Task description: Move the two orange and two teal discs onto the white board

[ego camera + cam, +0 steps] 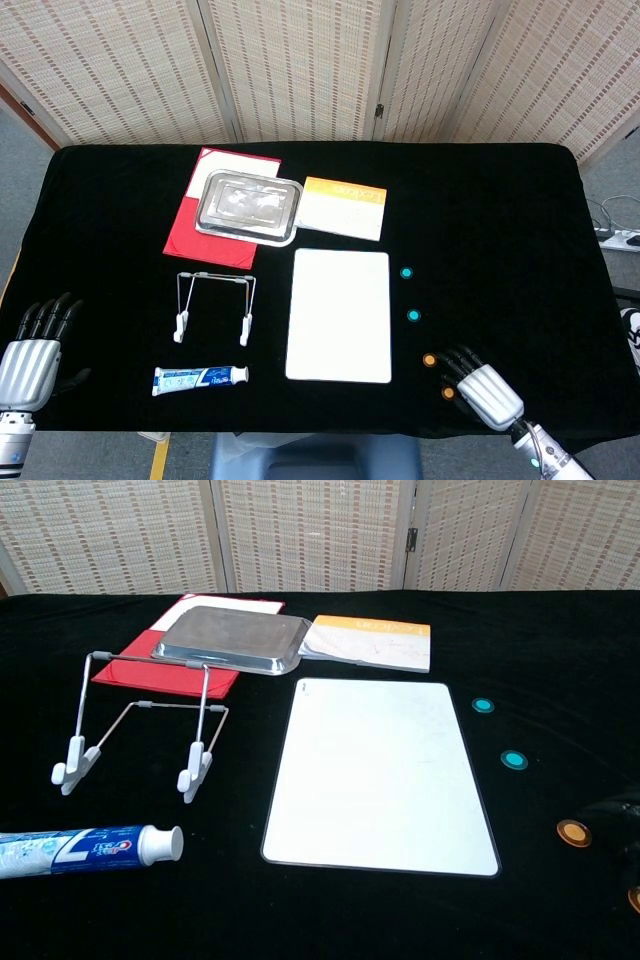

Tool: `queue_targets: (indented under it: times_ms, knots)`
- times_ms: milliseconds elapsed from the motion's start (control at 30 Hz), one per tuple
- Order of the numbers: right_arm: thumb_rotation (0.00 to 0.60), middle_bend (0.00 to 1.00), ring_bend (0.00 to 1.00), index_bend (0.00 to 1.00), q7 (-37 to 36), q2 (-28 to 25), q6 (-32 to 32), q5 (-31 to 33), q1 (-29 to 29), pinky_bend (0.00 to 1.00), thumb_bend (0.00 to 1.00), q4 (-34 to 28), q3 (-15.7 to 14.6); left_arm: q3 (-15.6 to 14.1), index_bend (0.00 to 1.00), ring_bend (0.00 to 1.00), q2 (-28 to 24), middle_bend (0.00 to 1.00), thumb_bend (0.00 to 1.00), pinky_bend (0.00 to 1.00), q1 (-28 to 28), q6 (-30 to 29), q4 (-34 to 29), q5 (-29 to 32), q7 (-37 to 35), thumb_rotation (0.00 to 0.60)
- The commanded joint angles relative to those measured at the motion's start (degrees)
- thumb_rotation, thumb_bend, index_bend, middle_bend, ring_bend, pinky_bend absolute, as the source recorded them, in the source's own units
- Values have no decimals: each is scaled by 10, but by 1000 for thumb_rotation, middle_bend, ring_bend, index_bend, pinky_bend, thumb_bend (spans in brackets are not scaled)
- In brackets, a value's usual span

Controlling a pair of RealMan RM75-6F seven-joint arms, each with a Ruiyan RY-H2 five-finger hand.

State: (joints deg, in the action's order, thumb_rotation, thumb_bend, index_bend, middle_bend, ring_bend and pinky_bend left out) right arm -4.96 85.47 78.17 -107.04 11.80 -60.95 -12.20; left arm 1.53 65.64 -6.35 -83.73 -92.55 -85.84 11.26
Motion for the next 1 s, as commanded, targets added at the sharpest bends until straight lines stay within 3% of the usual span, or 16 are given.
queue_targets:
  times_ms: [33,233,433,767,1000]
  knots:
    - [600,140,71,494,-3,1,1,1,1,0,448,0,0,0,6,5,0,0,145,0,0,0,1,0,-1,600]
    - [600,155,77,521,-18,-11,22,-1,10,0,448,-21,8,0,5,6,0,0,146,0,0,0,2,0,-3,600]
    - [600,159,76,521,-49,-40,-3,-3,65,0,447,-88,33,2,4,6,-2,0,145,0,-2,-2,2,-2,-3,600]
    - [600,161,71,521,9,-47,-150,32,194,0,447,-195,110,2,3,5,-5,0,146,0,2,-8,2,-3,-5,600]
    - [600,157,56,521,44,2,-228,62,252,0,448,-198,136,1,3,6,-3,0,146,0,4,-5,8,3,-8,600]
